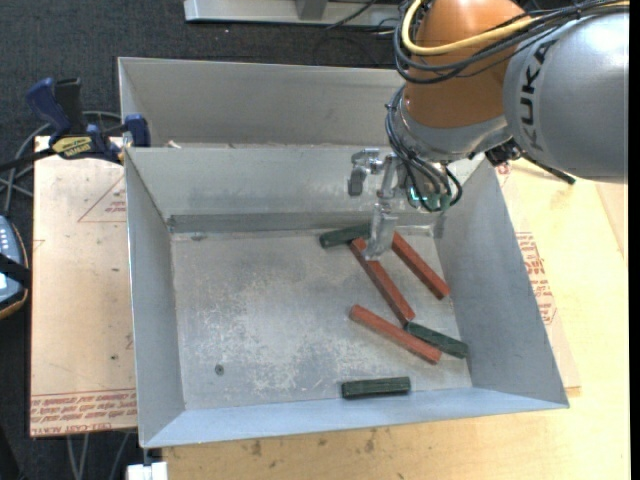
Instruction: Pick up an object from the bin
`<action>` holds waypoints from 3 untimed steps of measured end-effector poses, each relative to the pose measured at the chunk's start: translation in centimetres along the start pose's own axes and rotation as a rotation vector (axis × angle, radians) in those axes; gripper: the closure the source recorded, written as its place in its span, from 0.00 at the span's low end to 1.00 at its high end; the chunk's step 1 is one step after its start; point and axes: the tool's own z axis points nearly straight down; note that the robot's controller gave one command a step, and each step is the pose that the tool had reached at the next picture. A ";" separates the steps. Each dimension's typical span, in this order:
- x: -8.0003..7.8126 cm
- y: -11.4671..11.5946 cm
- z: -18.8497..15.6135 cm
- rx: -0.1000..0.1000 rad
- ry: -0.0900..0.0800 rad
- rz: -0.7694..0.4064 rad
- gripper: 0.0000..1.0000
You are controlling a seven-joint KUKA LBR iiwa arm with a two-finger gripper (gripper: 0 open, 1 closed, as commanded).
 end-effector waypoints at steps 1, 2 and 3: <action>5.9 -6.0 11.6 0.001 0.003 0.022 0.00; 10.2 -6.9 16.7 -0.001 0.001 0.082 0.00; 9.9 -6.8 16.4 0.000 -0.007 0.081 1.00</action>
Offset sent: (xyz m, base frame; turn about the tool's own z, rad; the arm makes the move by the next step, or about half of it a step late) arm -0.0571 -0.0579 -0.1110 0.0166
